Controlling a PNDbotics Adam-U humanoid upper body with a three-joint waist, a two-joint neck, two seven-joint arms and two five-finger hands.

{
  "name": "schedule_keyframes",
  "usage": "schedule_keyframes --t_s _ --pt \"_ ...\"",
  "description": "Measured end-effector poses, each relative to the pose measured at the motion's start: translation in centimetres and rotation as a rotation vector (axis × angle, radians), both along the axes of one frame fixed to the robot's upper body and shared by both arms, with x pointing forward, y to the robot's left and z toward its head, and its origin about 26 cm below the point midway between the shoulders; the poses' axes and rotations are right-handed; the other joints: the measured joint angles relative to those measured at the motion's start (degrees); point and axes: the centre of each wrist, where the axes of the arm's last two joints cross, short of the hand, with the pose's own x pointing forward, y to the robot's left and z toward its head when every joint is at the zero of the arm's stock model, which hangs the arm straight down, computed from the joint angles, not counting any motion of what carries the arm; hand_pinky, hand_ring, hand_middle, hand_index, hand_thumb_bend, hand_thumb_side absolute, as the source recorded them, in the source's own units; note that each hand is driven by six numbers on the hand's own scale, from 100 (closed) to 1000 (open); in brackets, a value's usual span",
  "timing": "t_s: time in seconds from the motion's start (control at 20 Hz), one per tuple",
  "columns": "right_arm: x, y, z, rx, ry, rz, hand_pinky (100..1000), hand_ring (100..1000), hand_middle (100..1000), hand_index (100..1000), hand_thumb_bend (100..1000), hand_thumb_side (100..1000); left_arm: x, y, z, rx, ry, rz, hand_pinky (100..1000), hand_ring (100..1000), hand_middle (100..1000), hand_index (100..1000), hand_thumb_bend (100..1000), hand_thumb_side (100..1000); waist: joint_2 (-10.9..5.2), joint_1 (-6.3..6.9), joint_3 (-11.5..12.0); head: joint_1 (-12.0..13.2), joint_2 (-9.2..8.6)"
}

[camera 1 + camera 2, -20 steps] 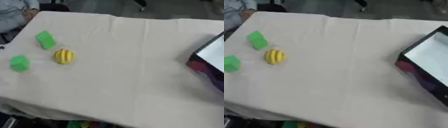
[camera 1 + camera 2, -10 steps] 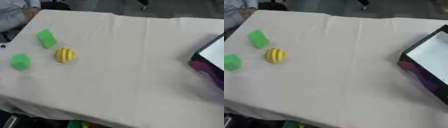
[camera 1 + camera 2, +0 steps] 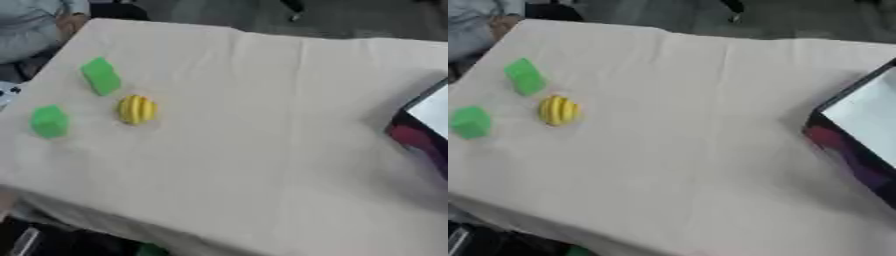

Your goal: Pick up the objects with one hand, pass them to the other hand, and then place them into the box on the other side of the table.

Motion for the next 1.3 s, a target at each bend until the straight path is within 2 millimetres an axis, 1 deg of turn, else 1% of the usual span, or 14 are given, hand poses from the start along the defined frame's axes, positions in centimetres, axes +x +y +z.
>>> schedule_keyframes --t_s 0.1,0.2,0.45,0.65,0.7,0.75,0.85,1.05,1.2,1.3 --pt "0.0 0.1 0.0 0.0 0.002 0.003 1000 1000 1000 1000 100 599 0.4 -0.5 -0.1 0.004 -0.002 -0.011 907 892 798 863 919 102 0.0 0.0 0.1 0.1 -0.08" --pt "0.0 0.1 -0.1 -0.001 0.005 0.005 1000 1000 1000 1000 100 600 0.9 -1.1 -0.1 0.016 -0.001 -0.021 908 896 804 867 947 100 0.0 0.0 0.2 0.4 -0.08" --pt "0.1 0.1 -0.1 -0.002 0.008 0.008 1000 1000 1000 1000 100 602 2.0 -2.7 0.2 0.085 0.002 -0.035 907 898 807 863 937 100 0.0 -0.06 0.2 1.3 -0.08" --pt "0.1 0.2 -0.1 -0.002 0.011 0.011 1000 1000 1000 1000 100 602 2.6 -3.2 -0.4 0.128 0.02 -0.032 907 898 807 863 937 100 0.0 -0.32 0.2 1.4 -0.08" --pt "0.1 0.2 -0.1 -0.002 0.011 0.012 1000 1000 1000 1000 100 609 2.7 -3.3 -0.5 0.136 0.022 -0.032 907 901 808 858 918 100 0.0 -0.32 0.3 1.5 -0.08" --pt "0.1 0.3 -0.2 -0.002 0.013 0.013 1000 1000 1000 1000 100 614 2.8 -3.3 -0.7 0.143 0.03 -0.029 906 900 805 849 867 100 0.0 -0.32 0.2 1.7 -0.08" --pt "0.1 0.3 -0.3 -0.003 0.016 0.012 1000 1000 1000 1000 100 617 3.1 -3.3 -1.7 0.15 0.065 -0.012 905 899 802 843 820 100 0.04 -0.32 0.2 2.4 -0.1" --pt "0.1 0.4 -0.5 0.0 0.024 0.008 1000 1000 1000 1000 100 619 4.0 -3.6 -4.1 0.159 0.124 0.007 905 900 800 839 788 100 0.52 -0.32 0.0 3.9 -0.54" --pt "0.2 0.4 -0.6 0.0 0.027 0.007 1000 1000 1000 1000 100 621 4.3 -3.8 -4.9 0.186 0.132 0.017 903 899 800 843 759 100 0.52 -0.35 0.0 4.5 -0.76" --pt "0.2 0.4 -0.6 0.0 0.028 0.007 1000 1000 1000 1000 100 622 4.4 -3.9 -5.1 0.208 0.114 0.027 902 898 799 845 757 100 0.52 -0.4 0.0 4.5 -0.84"
